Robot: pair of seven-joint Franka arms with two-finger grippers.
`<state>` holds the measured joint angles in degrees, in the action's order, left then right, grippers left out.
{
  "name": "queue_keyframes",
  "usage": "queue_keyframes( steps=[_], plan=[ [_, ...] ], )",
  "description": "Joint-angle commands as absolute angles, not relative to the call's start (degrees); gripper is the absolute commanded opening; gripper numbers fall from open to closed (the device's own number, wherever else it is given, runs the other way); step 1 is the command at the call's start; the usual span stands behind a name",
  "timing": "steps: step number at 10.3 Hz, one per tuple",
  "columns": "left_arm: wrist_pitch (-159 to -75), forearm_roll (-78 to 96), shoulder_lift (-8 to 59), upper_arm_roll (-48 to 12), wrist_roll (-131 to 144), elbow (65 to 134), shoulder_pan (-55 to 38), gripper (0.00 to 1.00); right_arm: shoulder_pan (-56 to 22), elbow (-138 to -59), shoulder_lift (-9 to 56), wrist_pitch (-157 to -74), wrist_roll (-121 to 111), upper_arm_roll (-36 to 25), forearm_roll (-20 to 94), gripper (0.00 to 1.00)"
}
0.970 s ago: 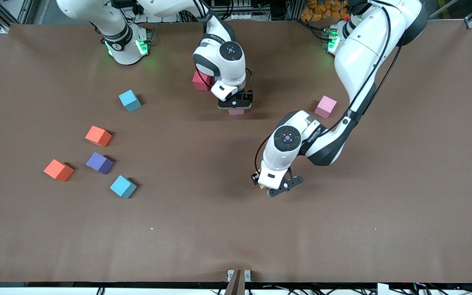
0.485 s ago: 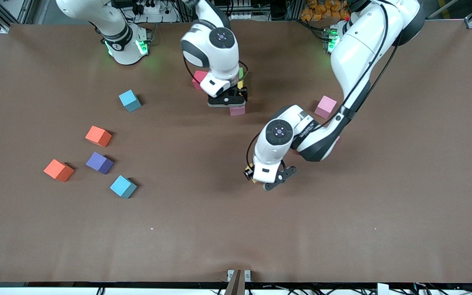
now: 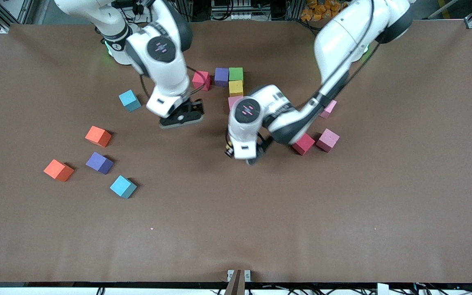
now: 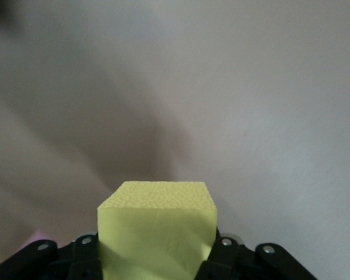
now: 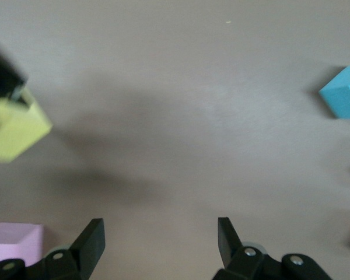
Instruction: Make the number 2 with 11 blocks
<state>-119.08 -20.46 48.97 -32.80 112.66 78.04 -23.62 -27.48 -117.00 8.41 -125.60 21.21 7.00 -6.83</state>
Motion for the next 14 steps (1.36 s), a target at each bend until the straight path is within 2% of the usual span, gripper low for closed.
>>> queue_keyframes(
  steps=[1,3,6,8,9,12,14],
  plan=[
    [-114.89,-19.60,47.37,-33.65,125.89,78.84,-27.15,0.10,-19.03,-117.69,8.69,-126.64,7.10,8.00,-7.73,0.87],
    [-114.26,-19.43,47.72,-36.29,136.88,78.93,-28.20,0.10,-13.83,-116.90,9.92,-127.44,-1.62,8.09,-7.73,0.87],
    [-114.00,-19.42,48.43,-36.21,153.05,79.37,-31.89,0.11,-7.74,-114.27,13.70,-129.71,-15.17,8.00,-7.73,0.87],
    [-114.08,-19.42,49.30,-36.12,163.08,79.63,-33.65,0.13,-5.46,-106.83,20.96,-130.87,-24.03,7.91,-7.74,0.93],
    [-114.08,-19.42,49.74,-36.12,165.82,80.06,-33.75,0.13,-5.10,-102.52,25.44,-130.78,-27.47,7.91,-7.91,1.00],
    [-116.88,-19.51,49.66,-36.12,169.09,84.36,-34.36,0.13,1.30,-94.94,33.64,-130.87,-41.18,8.52,-7.21,1.00],
    [-118.56,-20.13,49.48,-36.04,172.08,86.48,-34.28,0.13,2.20,-92.99,36.21,-130.96,-42.10,8.70,-7.12,1.00]
  ],
)
